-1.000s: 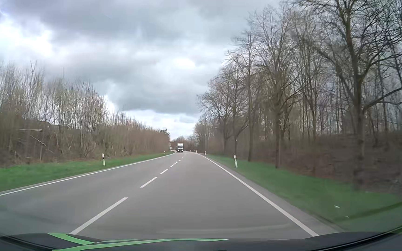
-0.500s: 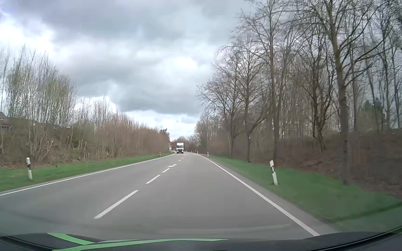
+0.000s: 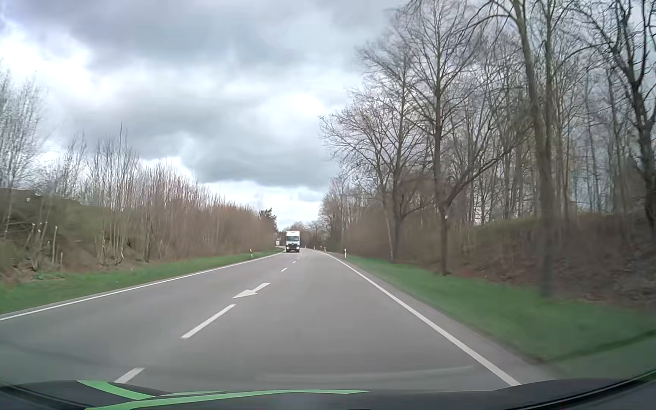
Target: Follow the waypoints while adhering to traffic rules and regulations
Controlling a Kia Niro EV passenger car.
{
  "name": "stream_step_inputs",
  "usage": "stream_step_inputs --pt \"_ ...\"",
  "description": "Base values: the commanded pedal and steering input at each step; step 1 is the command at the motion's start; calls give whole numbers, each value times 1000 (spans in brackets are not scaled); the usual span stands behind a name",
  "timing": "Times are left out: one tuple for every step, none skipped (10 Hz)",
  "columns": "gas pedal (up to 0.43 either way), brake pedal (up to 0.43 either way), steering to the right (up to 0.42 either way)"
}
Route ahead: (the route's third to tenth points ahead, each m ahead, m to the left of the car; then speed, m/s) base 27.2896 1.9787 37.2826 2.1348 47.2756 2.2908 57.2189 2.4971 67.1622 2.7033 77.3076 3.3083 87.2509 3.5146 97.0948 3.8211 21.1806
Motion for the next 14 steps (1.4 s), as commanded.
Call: stream_step_inputs --pt "197 0 -1" --pt "197 0 -1" --pt "197 0 -1" --pt "197 0 -1" --pt "197 0 -1" --pt "197 0 -1" --pt "197 0 -1" --pt "189 0 -1" --pt "189 0 -1" --pt "189 0 -1" --pt "189 0 -1" --pt "189 0 -1" --pt "189 0 0" --pt "189 0 0"
